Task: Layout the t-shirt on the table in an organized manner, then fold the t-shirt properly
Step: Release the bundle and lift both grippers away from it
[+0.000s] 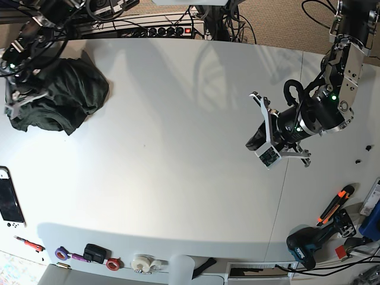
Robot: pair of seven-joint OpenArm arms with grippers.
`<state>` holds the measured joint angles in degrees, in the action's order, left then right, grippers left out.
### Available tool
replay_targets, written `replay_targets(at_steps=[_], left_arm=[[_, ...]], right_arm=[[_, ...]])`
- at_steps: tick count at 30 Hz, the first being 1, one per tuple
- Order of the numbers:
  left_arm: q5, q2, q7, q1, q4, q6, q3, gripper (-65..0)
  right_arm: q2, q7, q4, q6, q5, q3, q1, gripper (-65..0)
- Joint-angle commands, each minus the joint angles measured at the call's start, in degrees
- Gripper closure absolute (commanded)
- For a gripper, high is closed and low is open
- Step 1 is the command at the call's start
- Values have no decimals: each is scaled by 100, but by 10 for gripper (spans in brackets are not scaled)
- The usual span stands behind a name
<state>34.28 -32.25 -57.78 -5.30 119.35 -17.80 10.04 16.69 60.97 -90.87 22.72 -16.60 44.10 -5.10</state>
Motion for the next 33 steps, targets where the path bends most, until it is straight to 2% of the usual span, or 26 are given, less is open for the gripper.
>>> replay_targets(at_steps=[1, 5, 9, 13, 16, 21, 23, 25, 27, 29, 33], left_arm=[[55, -52, 131, -87, 76, 2, -44, 0], [367, 168, 136, -87, 76, -24, -44, 0], [745, 739, 321, -24, 76, -326, -42, 0], [820, 1353, 782, 122, -7, -551, -42, 0], [822, 1845, 1034, 111, -337, -581, 59, 0], [809, 2391, 1115, -162, -1270, -581, 986, 0], [793, 2490, 1121, -278, -1609, -584, 1451, 0], [778, 2573, 1128, -345, -1773, -588, 1864, 0], [686, 2693, 1128, -337, -1775, -643, 2118, 0], [643, 2793, 1126, -326, -1770, -782, 2232, 0], [643, 2774, 1058, -326, -1768, -774, 2267, 0]], right_arm=[[177, -90, -216, 15, -129, 17, 50, 0], [321, 72, -710, 15, -643, 20, 50, 0], [264, 396, -1462, 20, -1078, 122, -107, 0], [-72, 402, -2258, 24, -1128, 520, -721, 0], [-332, 404, -2658, 26, -1126, 1034, -1176, 0], [-498, 562, -2721, 92, -1185, 2026, -1620, 0], [-640, 538, -2715, 352, -1572, 2280, -1652, 0], [-787, 533, -2715, 597, -2015, 2295, -1648, 0], [-929, 457, -2715, 734, -2109, 2127, -1644, 0], [-1056, 278, -2715, 831, -2009, 1845, -1633, 0], [-1239, 72, -2715, 835, -1333, 1241, -1633, 0]])
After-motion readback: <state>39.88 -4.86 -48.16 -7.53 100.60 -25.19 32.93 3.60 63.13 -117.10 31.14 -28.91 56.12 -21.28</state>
